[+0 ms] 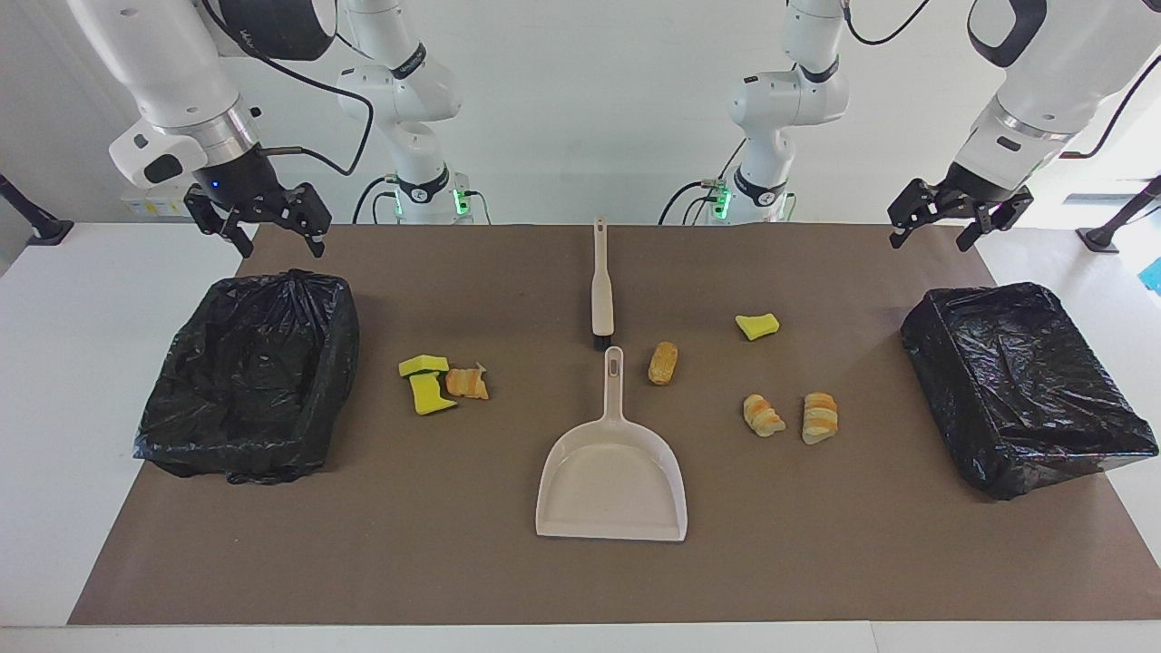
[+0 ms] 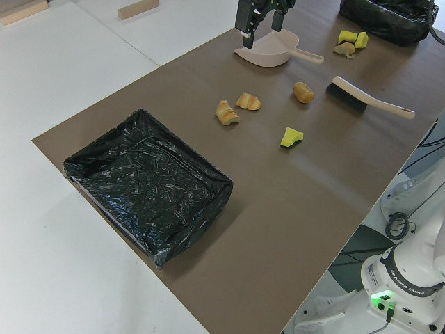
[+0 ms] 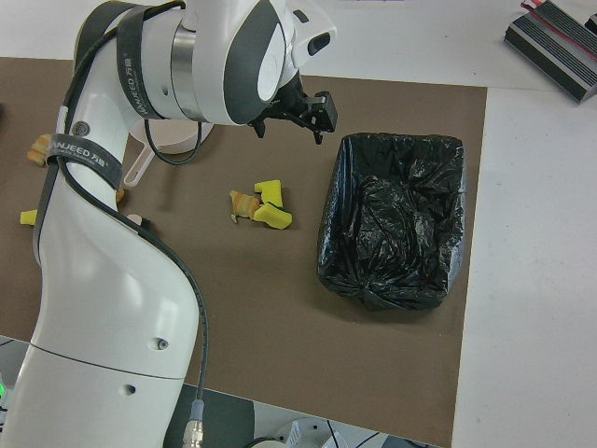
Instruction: Sweep and dump trash in bin
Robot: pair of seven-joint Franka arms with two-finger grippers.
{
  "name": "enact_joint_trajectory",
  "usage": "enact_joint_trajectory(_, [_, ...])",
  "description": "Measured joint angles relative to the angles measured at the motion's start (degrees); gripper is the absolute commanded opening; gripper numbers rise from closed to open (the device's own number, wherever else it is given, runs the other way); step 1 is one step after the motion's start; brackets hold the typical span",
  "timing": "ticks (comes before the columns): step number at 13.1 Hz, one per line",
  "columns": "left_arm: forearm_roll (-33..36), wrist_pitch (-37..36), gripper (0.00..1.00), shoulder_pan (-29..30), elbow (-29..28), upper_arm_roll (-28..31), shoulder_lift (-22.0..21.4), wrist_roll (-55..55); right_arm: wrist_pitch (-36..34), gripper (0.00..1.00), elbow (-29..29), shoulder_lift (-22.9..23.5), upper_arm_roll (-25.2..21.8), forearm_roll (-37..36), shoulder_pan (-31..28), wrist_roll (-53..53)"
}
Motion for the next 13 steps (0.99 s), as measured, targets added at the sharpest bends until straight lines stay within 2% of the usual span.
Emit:
enact_joint_trajectory(9, [-1.17,-0.4,1.0,-0.06,-3.8,-0.49,-1.6,0.04,0.0,1.0,0.0,0.0,0.0,0.0,0.0,0.0])
enact_joint_trajectory(13, [-5.12,5.98,1.0,-2.26,-10.08,-0.9,-3.26,0.09,0.0,1.0,0.0,0.0,0.0,0.0,0.0,0.0])
